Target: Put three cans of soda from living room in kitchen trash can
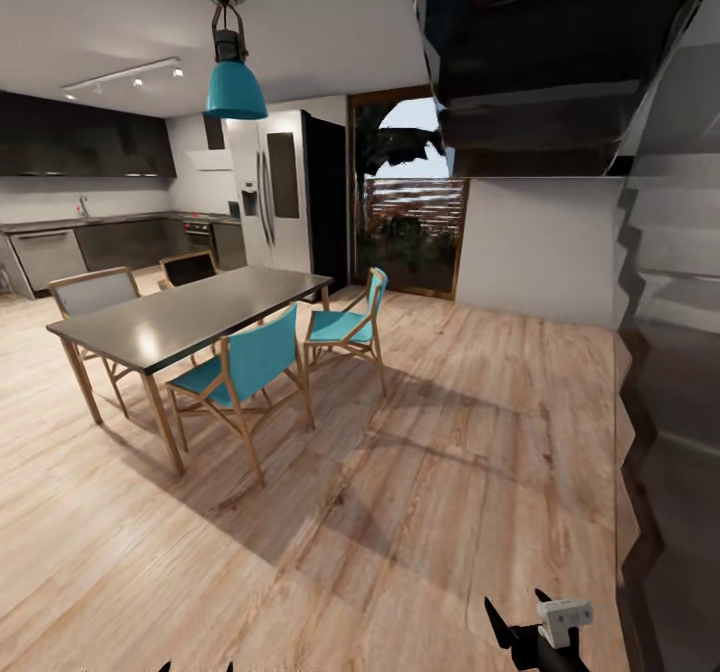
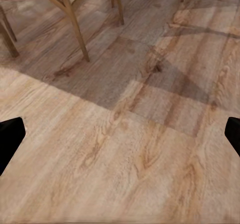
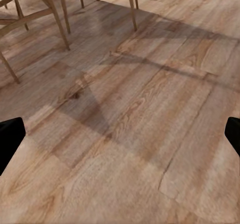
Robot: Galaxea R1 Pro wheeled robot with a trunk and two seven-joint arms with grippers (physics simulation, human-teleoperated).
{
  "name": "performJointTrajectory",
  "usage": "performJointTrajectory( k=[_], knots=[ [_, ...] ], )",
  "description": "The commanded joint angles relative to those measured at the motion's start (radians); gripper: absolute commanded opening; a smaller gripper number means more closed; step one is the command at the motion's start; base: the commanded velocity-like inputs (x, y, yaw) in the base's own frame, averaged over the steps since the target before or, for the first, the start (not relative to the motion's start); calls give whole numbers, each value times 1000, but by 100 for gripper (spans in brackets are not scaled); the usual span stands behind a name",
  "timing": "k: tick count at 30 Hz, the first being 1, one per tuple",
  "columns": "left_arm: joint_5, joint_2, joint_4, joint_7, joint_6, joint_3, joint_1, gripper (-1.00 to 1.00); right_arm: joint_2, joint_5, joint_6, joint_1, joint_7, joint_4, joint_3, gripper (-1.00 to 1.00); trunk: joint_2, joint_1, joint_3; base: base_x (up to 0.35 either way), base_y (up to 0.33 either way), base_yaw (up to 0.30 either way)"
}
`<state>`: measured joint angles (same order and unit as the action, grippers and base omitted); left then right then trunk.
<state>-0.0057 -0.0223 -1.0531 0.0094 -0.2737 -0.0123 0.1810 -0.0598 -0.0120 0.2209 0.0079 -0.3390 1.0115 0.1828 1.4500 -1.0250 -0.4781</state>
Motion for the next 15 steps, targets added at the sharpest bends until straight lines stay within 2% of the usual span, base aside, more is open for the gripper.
performJointTrajectory(
  k=[1,8,15],
  knots=[
    [0,0,0,0,0,0,0,100,0,0,0,0,0,0,0,100,0,0,0,0,252,245],
    [-1,0,1,0,1,0,0,100,0,0,0,0,0,0,0,100,0,0,0,55,267,245],
    [-2,1,3,0,3,1,0,100,0,0,0,0,0,-1,0,100,0,0,0,233,238,245]
  ],
)
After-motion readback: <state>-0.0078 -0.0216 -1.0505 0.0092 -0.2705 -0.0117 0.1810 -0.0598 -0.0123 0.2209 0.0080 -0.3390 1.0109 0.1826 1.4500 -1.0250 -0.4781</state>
